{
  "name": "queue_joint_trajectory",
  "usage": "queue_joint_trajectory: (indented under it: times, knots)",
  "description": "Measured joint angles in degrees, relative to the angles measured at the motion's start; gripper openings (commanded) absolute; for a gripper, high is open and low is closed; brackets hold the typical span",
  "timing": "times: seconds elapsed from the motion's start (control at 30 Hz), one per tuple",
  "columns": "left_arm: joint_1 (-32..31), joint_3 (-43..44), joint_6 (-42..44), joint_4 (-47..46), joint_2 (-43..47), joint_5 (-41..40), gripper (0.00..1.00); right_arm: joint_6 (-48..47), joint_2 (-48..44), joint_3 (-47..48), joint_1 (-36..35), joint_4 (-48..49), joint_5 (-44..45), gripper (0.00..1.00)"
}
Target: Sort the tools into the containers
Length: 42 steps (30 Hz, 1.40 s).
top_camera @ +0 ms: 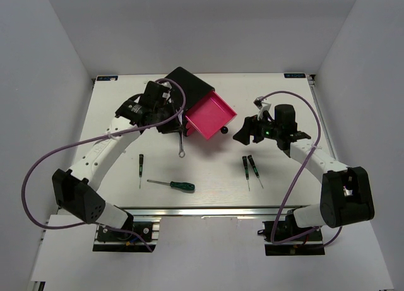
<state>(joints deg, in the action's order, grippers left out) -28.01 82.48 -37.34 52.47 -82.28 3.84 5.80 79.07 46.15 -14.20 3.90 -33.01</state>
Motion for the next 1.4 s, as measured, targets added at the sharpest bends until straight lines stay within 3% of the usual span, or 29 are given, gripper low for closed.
queue_joint_trajectory:
  times: [0.9, 1.4]
  knots:
    - [-5.2, 30.27, 5.86, -3.93, -28.85, -0.39, 0.0, 1.33, -0.72, -1.07, 0.0, 2.01, 0.02, 0.78]
    - [-6.27, 34.14, 10.21, -3.3, -35.54, -2.19, 0.0, 1.57, -0.72, -1.09, 0.0, 2.75, 0.02, 0.78]
